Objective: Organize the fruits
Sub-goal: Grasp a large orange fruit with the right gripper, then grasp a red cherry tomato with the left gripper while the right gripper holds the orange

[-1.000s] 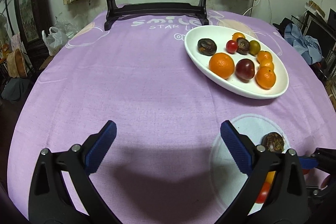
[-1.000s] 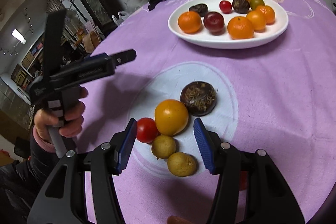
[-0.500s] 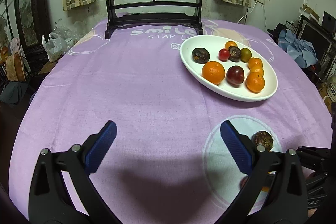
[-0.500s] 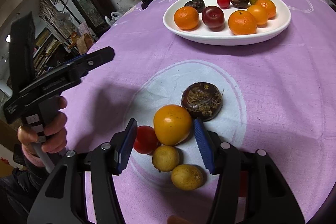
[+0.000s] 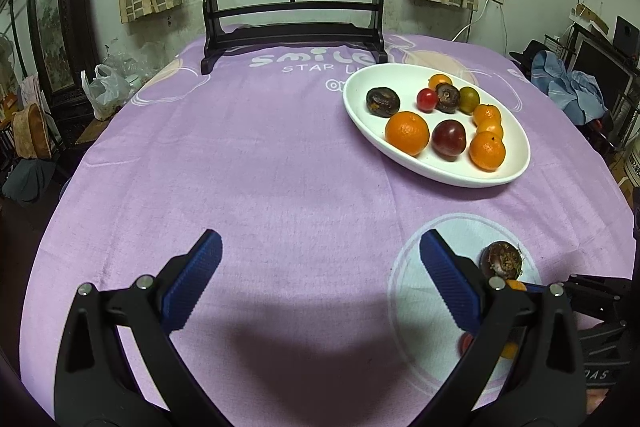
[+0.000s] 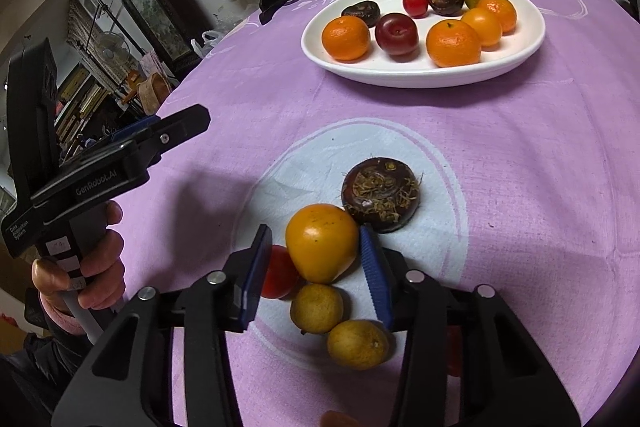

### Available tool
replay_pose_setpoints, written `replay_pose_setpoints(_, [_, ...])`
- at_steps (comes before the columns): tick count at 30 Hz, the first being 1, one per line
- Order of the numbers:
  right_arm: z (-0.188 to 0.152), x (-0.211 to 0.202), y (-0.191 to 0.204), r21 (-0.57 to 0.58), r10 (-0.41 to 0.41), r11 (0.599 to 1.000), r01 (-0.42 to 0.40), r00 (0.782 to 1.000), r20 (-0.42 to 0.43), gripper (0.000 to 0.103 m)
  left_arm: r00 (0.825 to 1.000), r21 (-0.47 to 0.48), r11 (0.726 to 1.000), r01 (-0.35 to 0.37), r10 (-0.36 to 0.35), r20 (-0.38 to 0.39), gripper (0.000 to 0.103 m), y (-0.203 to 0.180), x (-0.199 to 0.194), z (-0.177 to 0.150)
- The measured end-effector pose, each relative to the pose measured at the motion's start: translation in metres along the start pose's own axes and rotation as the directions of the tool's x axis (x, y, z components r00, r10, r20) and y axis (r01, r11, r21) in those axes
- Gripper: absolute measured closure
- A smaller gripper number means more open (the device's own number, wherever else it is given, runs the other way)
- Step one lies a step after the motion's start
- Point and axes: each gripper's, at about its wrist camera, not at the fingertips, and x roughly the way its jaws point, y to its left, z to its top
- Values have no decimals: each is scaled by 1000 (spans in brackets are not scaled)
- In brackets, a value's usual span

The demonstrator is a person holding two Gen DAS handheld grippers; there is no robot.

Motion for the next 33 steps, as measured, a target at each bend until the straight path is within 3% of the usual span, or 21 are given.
replay_pose_setpoints(1, [0, 0, 0, -1, -7, 1000, 7, 1000, 0, 64, 1000, 1, 1000, -1, 1, -1, 2, 0, 0, -1])
replay_pose_setpoints(6, [0, -4, -3, 5, 20, 1000, -20, 1000, 7, 65, 1000, 28, 1000, 11, -11, -4, 2, -2, -1, -5])
replay_pose_setpoints(8, [3, -15, -10, 48, 83, 995, -85, 996, 44, 65, 996, 65, 994, 84, -82, -33, 2, -6, -1, -9])
replay_pose_setpoints(9, [5, -21, -13, 61, 98, 993, -102, 993, 68, 65, 989, 80, 987, 139, -135, -54, 2, -10, -1, -11])
replay_pose_setpoints(12, [9, -45, -21, 76, 79, 993, -92, 983, 163, 65, 935, 121, 930, 347, -333, -120, 8, -21, -6, -23])
replay_pose_setpoints(13, [9, -51, -23, 81, 62, 994, -78, 981, 186, 65, 917, 147, 907, 394, -376, -136, 17, -27, -8, -29])
replay_pose_setpoints(14, [9, -54, -25, 87, 55, 993, -73, 979, 194, 65, 904, 176, 889, 423, -400, -149, 27, -33, -10, -34])
replay_pose_setpoints(17, [8, -52, -28, 105, 59, 991, -80, 981, 185, 65, 888, 230, 860, 456, -421, -187, 46, -47, -10, -46])
replay_pose_setpoints(19, [7, -50, -28, 106, 59, 991, -79, 983, 175, 65, 876, 263, 838, 478, -433, -213, 49, -54, -10, -53])
replay_pose_setpoints(23, [5, -51, -25, 99, 62, 992, -80, 983, 170, 65, 873, 333, 807, 488, -437, -219, 50, -66, -15, -62])
replay_pose_setpoints(30, [2, -54, -20, 80, 71, 993, -87, 982, 177, 65, 890, 396, 797, 456, -403, -215, 60, -74, -10, -66])
replay_pose_setpoints(33, [2, -53, -19, 78, 72, 993, -87, 982, 175, 65, 881, 401, 784, 474, -417, -226, 65, -77, -7, -65])
